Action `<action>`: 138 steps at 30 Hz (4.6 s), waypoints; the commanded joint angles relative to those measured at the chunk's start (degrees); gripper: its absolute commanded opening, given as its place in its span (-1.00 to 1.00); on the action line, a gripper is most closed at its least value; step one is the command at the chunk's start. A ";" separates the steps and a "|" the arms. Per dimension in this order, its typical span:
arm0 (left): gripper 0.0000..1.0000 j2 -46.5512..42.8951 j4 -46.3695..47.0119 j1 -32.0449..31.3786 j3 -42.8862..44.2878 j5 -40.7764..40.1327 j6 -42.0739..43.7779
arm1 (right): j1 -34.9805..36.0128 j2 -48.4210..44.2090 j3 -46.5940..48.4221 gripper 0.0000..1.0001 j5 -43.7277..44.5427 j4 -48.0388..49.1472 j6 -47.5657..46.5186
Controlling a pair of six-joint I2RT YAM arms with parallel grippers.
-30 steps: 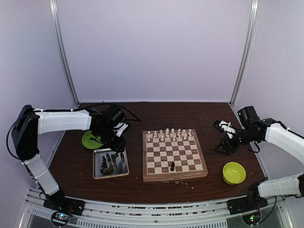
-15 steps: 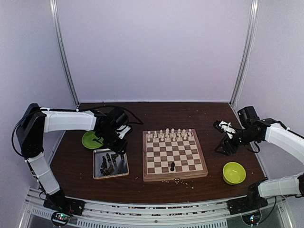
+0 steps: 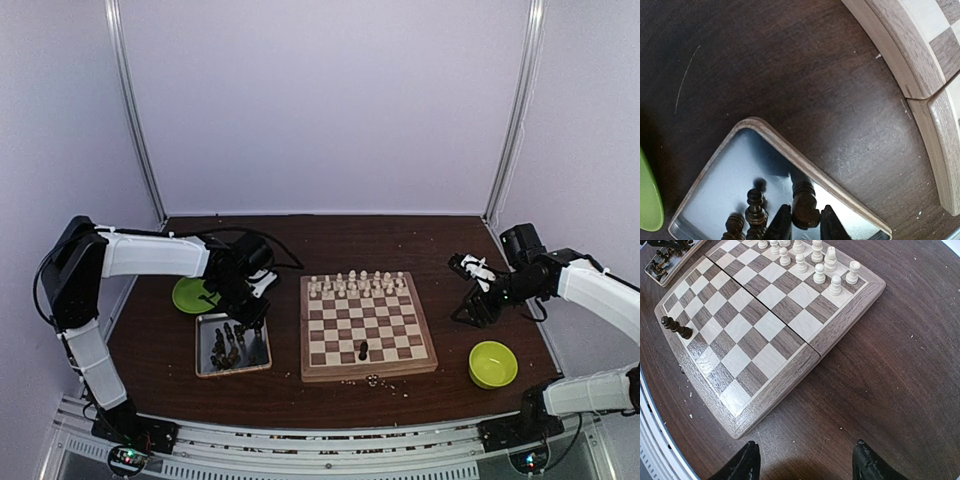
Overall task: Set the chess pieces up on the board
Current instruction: Pick up the knight from the storage box, then place the knight at g8.
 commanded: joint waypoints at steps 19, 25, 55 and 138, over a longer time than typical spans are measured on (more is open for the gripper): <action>-0.84 -5.10 0.16 -0.23 1.04 4.42 0.03 | 0.25 0.24 1.55 0.26 0.05 -0.68 -0.36; -0.85 -4.88 1.59 -0.23 0.70 6.82 -0.29 | 0.21 0.06 1.44 0.25 0.01 -0.75 -0.49; -0.87 2.69 4.24 6.45 -0.59 23.03 -0.36 | 0.20 0.19 1.52 0.26 -0.70 -1.15 -0.62; -0.80 13.37 -8.29 -23.34 23.87 2.37 10.16 | 1.39 -0.96 1.62 0.29 0.01 -1.45 -1.41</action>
